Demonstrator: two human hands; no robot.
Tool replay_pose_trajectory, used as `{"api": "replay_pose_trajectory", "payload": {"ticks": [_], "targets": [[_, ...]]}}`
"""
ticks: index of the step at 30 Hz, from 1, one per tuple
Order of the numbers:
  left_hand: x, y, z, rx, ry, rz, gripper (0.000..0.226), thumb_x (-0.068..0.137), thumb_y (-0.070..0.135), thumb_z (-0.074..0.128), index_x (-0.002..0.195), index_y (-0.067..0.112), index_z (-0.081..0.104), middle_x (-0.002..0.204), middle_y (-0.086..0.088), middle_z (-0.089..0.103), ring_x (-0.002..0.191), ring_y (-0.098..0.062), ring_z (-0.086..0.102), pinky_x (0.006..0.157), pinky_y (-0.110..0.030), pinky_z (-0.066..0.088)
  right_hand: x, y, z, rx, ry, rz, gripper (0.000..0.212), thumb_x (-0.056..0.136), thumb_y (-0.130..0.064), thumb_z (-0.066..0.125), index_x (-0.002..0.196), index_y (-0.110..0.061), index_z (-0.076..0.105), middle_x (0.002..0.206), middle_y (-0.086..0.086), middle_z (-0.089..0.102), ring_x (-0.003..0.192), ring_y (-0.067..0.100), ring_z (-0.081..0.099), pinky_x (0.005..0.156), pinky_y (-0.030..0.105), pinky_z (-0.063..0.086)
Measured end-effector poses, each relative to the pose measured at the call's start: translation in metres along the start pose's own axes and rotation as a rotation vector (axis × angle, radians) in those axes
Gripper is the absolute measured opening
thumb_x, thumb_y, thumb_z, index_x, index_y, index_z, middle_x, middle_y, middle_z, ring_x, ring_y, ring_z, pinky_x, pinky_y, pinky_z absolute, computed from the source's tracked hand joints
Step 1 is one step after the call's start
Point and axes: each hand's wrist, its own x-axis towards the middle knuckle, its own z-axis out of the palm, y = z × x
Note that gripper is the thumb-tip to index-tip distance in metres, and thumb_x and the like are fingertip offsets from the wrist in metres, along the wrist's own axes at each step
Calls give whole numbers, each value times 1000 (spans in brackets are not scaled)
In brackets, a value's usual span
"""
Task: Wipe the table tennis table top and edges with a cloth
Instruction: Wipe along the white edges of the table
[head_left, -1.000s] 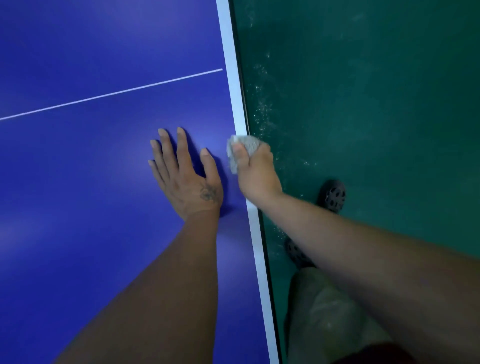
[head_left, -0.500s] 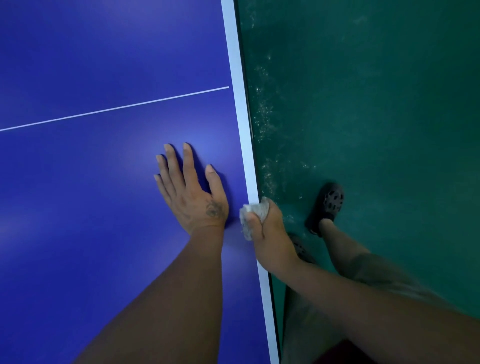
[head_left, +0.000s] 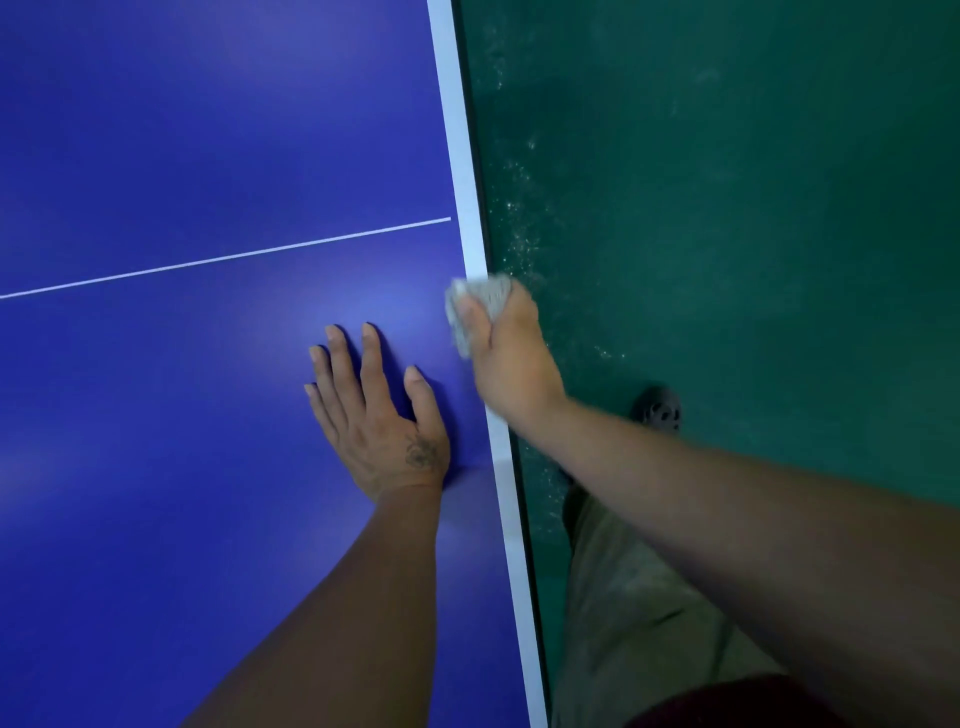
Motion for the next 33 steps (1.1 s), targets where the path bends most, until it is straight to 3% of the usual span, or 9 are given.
{"api": "replay_pose_trajectory", "payload": {"ticks": [3, 5, 12, 18, 22, 25, 27, 30, 33], "targets": [[0, 0, 0, 3, 5, 3, 56, 106, 29, 58, 160, 14, 51, 172, -11, 37, 163, -32, 28, 131, -59, 23, -49, 35, 4, -137, -19, 75, 71, 108, -54, 48, 161, -8, 34, 153, 15, 48, 139, 27, 50, 120, 42, 40], [0, 0, 0, 0, -8, 1, 57, 105, 29, 57, 160, 14, 50, 173, -10, 35, 163, -32, 27, 131, -59, 22, -61, 46, 7, -135, -10, 112, 76, 108, -51, 49, 167, -11, 23, 160, 10, 40, 146, 26, 44, 120, 35, 36], [0, -4, 2, 3, -31, 15, 56, 107, 29, 53, 161, 14, 48, 175, -9, 32, 165, -29, 23, 132, -59, 20, -4, 2, 0, -147, 7, 140, 63, 109, -54, 45, 151, -7, 38, 149, 15, 46, 135, 36, 51, 113, 48, 43], [0, -9, 3, 10, -73, 16, 56, 109, 33, 46, 163, 17, 44, 178, -5, 25, 165, -31, 21, 132, -59, 19, 84, -67, -17, -124, -49, 158, 70, 108, -62, 41, 150, -6, 33, 152, 17, 42, 135, 38, 49, 111, 50, 45], [11, 2, -1, -4, -67, -8, 49, 106, 23, 55, 152, 7, 56, 169, -17, 38, 158, -39, 35, 125, -64, 30, 60, -53, -27, -155, -124, 127, 49, 106, -57, 53, 135, -18, 43, 133, 9, 52, 116, 31, 60, 103, 51, 51], [61, 19, 0, -77, -42, -24, 43, 105, 19, 61, 145, 4, 62, 162, -19, 46, 148, -42, 45, 118, -63, 39, 31, -36, -33, -155, -194, 152, 69, 106, -53, 58, 157, -15, 32, 144, 9, 50, 124, 29, 59, 109, 48, 49], [117, 37, 2, -145, -30, -18, 40, 104, 17, 64, 143, 5, 64, 164, -18, 44, 149, -41, 43, 118, -62, 39, 25, -33, -33, -143, -216, 174, 80, 106, -53, 56, 166, -16, 19, 153, 4, 45, 132, 24, 55, 111, 38, 46], [226, 75, 12, -228, 32, 24, 37, 104, 11, 63, 140, 7, 67, 165, -17, 43, 154, -41, 38, 125, -55, 32, 33, -39, -27, -122, -162, 202, 72, 108, -51, 52, 162, -12, 25, 151, 6, 48, 129, 26, 57, 108, 38, 48], [334, 110, 36, -154, -66, 140, 48, 107, 24, 55, 152, 9, 57, 170, -16, 35, 161, -38, 29, 132, -47, 19, 50, -47, -22, -10, -135, 231, 56, 109, -46, 54, 152, -16, 34, 138, 12, 59, 118, 25, 64, 104, 41, 53]]}}
